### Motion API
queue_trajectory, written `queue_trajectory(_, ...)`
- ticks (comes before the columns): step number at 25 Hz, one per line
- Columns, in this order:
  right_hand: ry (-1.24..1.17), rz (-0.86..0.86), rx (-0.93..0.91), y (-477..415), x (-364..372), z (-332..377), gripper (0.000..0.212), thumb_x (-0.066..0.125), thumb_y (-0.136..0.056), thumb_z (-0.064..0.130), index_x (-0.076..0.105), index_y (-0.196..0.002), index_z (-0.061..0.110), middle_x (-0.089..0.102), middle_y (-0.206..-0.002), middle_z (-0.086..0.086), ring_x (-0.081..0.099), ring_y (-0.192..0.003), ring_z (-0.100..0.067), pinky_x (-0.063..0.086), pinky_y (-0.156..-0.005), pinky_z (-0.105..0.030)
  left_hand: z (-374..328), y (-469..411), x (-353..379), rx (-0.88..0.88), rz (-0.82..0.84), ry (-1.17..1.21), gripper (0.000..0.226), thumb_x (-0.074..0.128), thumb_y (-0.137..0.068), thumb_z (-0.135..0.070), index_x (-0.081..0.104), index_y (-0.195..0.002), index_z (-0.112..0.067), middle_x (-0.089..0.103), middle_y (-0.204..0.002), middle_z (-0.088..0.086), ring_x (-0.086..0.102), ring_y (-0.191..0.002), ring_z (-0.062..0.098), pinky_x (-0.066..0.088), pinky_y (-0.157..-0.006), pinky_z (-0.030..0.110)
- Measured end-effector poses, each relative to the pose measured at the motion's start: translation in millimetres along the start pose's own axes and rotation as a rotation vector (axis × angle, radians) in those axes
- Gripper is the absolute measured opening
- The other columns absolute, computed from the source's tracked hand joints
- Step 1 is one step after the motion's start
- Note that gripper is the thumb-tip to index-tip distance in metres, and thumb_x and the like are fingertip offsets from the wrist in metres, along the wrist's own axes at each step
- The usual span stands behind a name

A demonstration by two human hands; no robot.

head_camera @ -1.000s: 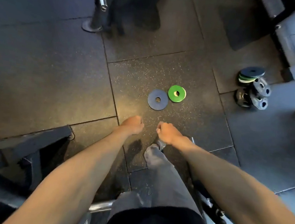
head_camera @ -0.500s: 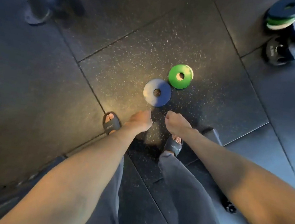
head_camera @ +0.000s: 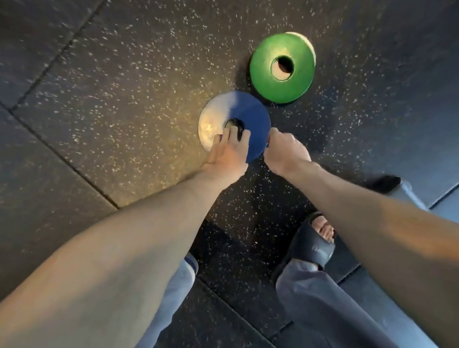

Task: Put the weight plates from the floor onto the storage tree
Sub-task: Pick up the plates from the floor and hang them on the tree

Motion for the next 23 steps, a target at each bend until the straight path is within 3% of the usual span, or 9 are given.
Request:
queue_trajectory(3, -0.019, -0.069, 0.029, -23.7, 18.6, -10.1, 0.035, 0.054, -0.093, 0.011, 0.045, -0.127, 0.008, 0.055, -0.124, -0.018, 0.055, -0.114, -0.037, 0.043, -0.081, -0.041, 4.6, -18.3, 34.6, 0.056, -0.003, -0.168, 0.102, 0.071, -0.081, -0.052, 0.016, -0.152, -0.005, 0.033, -0.148, 0.022, 0.033, -0.135, 0.036, 0.029, -0.111, 0.047)
queue_trajectory(5, 0.000, -0.182, 0.019, -37.4, 10.6, -15.1, 0.044, 0.056, -0.090, 0.007, 0.040, -0.132, 0.008, 0.048, -0.130, -0.020, 0.049, -0.120, -0.037, 0.045, -0.086, -0.043, 7.1, -27.4, 42.0, 0.066, -0.062, -0.262, 0.110, 0.070, -0.078, -0.059, 0.014, -0.152, 0.001, 0.036, -0.147, 0.022, 0.035, -0.133, 0.036, 0.027, -0.112, 0.048)
queue_trajectory(10, 0.263, -0.457, -0.065, -74.3, -45.0, -9.8, 0.069, 0.064, -0.078, 0.001, 0.034, -0.140, 0.001, 0.030, -0.147, -0.030, 0.036, -0.132, -0.043, 0.038, -0.104, -0.051, -0.4, -36.0, 45.9, 0.157, -0.200, -0.361, 0.103, 0.076, -0.076, -0.044, 0.019, -0.149, 0.000, 0.048, -0.130, 0.019, 0.045, -0.121, 0.037, 0.033, -0.107, 0.052)
queue_trajectory(15, 0.474, -0.365, -0.065, -115.3, -45.3, 11.7, 0.082, 0.078, -0.073, 0.012, 0.035, -0.141, -0.005, 0.022, -0.152, -0.029, 0.023, -0.142, -0.044, 0.028, -0.112, -0.053, -5.5, -40.0, 51.3, 0.216, -0.234, -0.348, 0.103, 0.077, -0.074, -0.037, 0.018, -0.153, -0.008, 0.049, -0.125, 0.020, 0.048, -0.115, 0.036, 0.035, -0.104, 0.048)
queue_trajectory(19, 0.520, -0.370, -0.039, -126.7, -47.1, 13.9, 0.093, 0.083, -0.069, 0.018, 0.031, -0.144, -0.001, 0.029, -0.149, -0.024, 0.023, -0.142, -0.042, 0.025, -0.113, -0.053, -2.8, -42.0, 56.5, 0.199, -0.216, -0.367, 0.105, 0.076, -0.076, -0.039, 0.013, -0.153, -0.005, 0.047, -0.128, 0.024, 0.046, -0.119, 0.041, 0.033, -0.110, 0.052)
queue_trajectory(23, 0.484, -0.406, -0.117, -114.7, -54.5, 9.1, 0.077, 0.080, -0.073, 0.017, 0.040, -0.137, 0.003, 0.040, -0.141, -0.020, 0.032, -0.135, -0.040, 0.028, -0.110, -0.053, -8.2, -39.4, 52.8, 0.213, -0.195, -0.358, 0.091, 0.083, -0.067, -0.030, 0.027, -0.134, -0.006, 0.050, -0.120, 0.023, 0.050, -0.110, 0.038, 0.042, -0.100, 0.050)
Point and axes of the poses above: each hand's wrist, its own y-axis away from the middle knuckle, its own x-axis out of the palm, z = x × y, the point moved 9 cm from there along -y, towards the middle knuckle
